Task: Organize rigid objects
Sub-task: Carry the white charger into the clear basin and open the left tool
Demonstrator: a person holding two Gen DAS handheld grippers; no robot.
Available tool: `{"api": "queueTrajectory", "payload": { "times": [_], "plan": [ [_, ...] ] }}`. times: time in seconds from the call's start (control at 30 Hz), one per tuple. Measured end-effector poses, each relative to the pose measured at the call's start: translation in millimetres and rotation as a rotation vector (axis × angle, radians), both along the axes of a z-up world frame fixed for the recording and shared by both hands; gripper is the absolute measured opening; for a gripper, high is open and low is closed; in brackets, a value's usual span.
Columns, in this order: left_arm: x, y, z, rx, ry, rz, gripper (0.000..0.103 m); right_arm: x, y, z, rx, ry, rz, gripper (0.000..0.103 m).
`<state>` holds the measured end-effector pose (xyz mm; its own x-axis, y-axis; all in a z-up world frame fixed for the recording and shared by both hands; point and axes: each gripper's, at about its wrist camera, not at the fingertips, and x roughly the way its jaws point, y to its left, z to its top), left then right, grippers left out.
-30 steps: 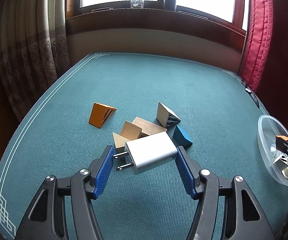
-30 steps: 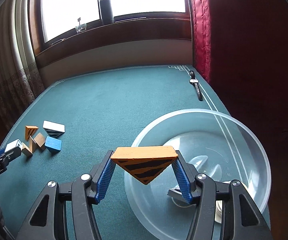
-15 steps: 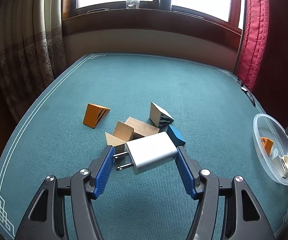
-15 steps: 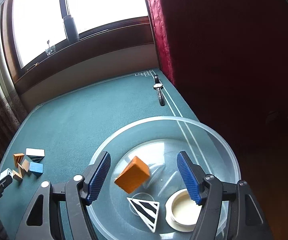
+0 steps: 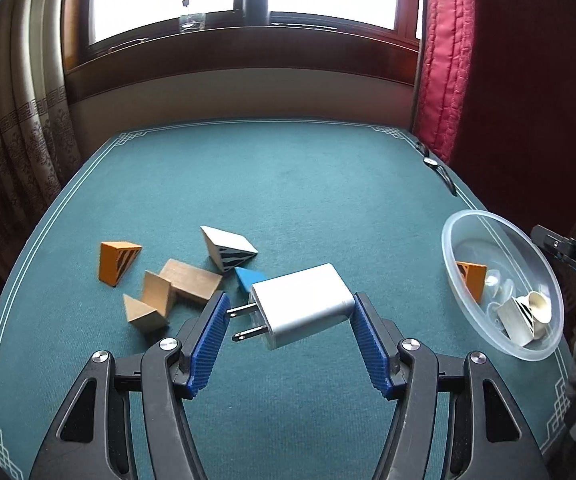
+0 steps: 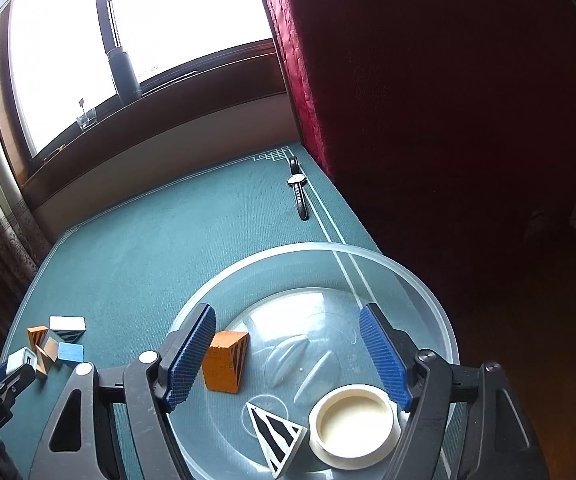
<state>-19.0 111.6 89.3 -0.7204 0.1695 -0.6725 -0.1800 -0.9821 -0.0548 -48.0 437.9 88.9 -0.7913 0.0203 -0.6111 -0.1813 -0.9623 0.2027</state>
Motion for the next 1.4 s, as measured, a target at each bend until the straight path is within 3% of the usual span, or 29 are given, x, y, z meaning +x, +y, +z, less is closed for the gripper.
{"api": "queueTrajectory", "payload": {
  "times": [0.43,0.7,1.07,1.2,1.4],
  "plan": [
    [-2.1,112.2,-4.1,-0.04,-0.041,-0.306,0.063,-1.0,20.2,4.4,-0.044,0.01,-0.031,0.086],
    [1.4,154.4,-2.6,-0.028,-0.069,-0.42,0.063,-2.5,30.8,6.5,-0.062,0.018,-0.05,0.086],
    [-2.3,171.4,-9.2,-0.022,-0.088,-0.457,0.063,1.8,34.3,6.3,-0.071,0.021,-0.066,0.086],
    [-4.1,166.6,-11.5,-0.005,-0.088,-0.441,0.071,1.0,33.6,5.9,-0.071,0.016,-0.068,0.086],
    [-7.4,158.2,-12.7,0.013,-0.086,-0.418,0.072,1.1,33.4,6.6,-0.068,0.015,-0.067,0.086]
  ]
}}
